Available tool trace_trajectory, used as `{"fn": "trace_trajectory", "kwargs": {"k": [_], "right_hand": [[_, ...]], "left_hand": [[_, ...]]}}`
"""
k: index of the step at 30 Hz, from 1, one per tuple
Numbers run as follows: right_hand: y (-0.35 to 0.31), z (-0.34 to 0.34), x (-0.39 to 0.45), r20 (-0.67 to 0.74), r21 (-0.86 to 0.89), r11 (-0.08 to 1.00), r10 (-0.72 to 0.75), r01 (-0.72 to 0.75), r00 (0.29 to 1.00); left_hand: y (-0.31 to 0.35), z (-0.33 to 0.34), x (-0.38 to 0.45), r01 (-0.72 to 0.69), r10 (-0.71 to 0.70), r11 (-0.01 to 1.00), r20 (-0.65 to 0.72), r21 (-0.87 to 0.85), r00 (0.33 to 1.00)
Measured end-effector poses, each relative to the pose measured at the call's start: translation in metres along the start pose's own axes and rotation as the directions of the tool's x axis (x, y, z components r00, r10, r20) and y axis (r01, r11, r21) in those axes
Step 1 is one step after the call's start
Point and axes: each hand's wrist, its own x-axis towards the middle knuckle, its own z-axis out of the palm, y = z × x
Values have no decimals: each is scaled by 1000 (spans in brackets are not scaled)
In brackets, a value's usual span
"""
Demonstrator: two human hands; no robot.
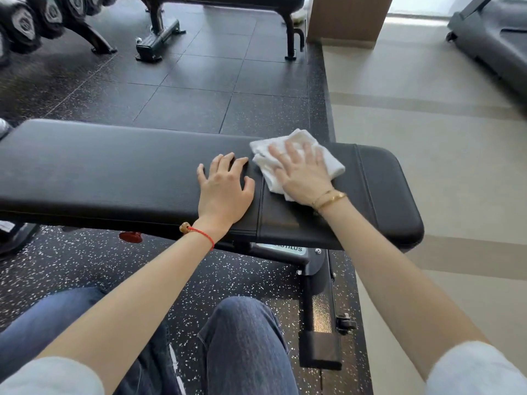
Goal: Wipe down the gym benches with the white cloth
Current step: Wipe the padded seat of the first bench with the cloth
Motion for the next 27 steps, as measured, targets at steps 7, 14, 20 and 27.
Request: {"fn": "trace_trajectory", "kwargs": {"k": [7, 14, 20, 27], "right_hand": [[84, -2, -39, 25, -80, 993, 93, -91, 995], [39, -8, 36, -28, -38, 981, 192, -193, 981], [-16, 9, 6, -6, 36, 998, -57, 57, 998], [8, -6, 29, 47, 88, 987, 133, -136, 990]], "left_hand": [[0, 1, -1, 1, -1, 1000, 2, -15, 1000], [3, -1, 0, 22, -22, 999, -7, -30, 1000], [-2, -7, -2, 53, -57, 987, -25, -155, 998], [-50, -29, 3, 44, -44, 999, -19, -2, 999]]}}
